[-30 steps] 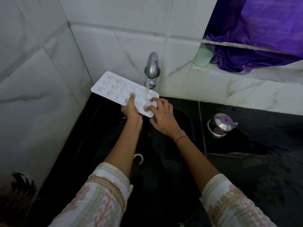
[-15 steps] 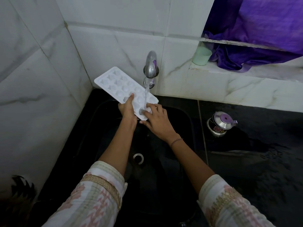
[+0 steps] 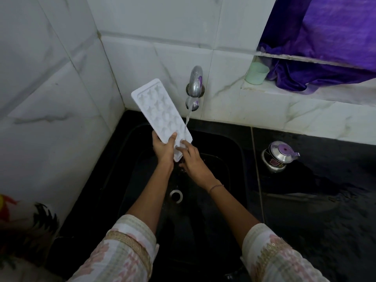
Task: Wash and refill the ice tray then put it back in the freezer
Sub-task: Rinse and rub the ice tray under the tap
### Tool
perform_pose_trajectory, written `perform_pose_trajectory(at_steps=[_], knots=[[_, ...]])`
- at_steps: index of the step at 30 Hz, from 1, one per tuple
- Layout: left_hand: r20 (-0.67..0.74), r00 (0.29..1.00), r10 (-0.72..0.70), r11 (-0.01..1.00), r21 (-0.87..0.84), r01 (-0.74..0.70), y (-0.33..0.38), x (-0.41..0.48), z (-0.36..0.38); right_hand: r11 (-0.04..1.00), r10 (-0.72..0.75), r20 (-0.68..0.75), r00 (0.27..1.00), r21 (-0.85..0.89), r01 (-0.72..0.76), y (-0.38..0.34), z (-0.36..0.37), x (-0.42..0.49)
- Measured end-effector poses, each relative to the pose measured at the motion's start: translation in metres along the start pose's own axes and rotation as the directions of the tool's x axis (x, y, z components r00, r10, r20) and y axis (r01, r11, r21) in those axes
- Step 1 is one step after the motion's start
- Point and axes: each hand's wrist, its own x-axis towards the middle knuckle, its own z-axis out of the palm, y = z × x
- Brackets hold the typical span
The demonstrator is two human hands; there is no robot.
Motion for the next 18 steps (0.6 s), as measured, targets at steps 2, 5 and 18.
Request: perform_pose_trajectory(at_steps=[2,5,18], knots=[[0.005,0.999,0.047,0.995,0.085,-0.048,0.002,-0.002,-0.006,0.997,-0.047,0.023,0.999,-0.055,0.048,0.001,0.003,-0.007],[0.047,0.992,0.114,0.972,0.204,-0.121,-0.001,-0.007,-0.013,0.988,-0.101,0.069,0.992,-0.107,0.108,-0.001,0.003,-0.013],[-0.004,1.000,0.000,0.989,0.146,0.001,0.001,-0.019,-0.024,0.964,0.208,-0.107,0.972,0.192,-0.185,0.001,-0.017,-0.001]])
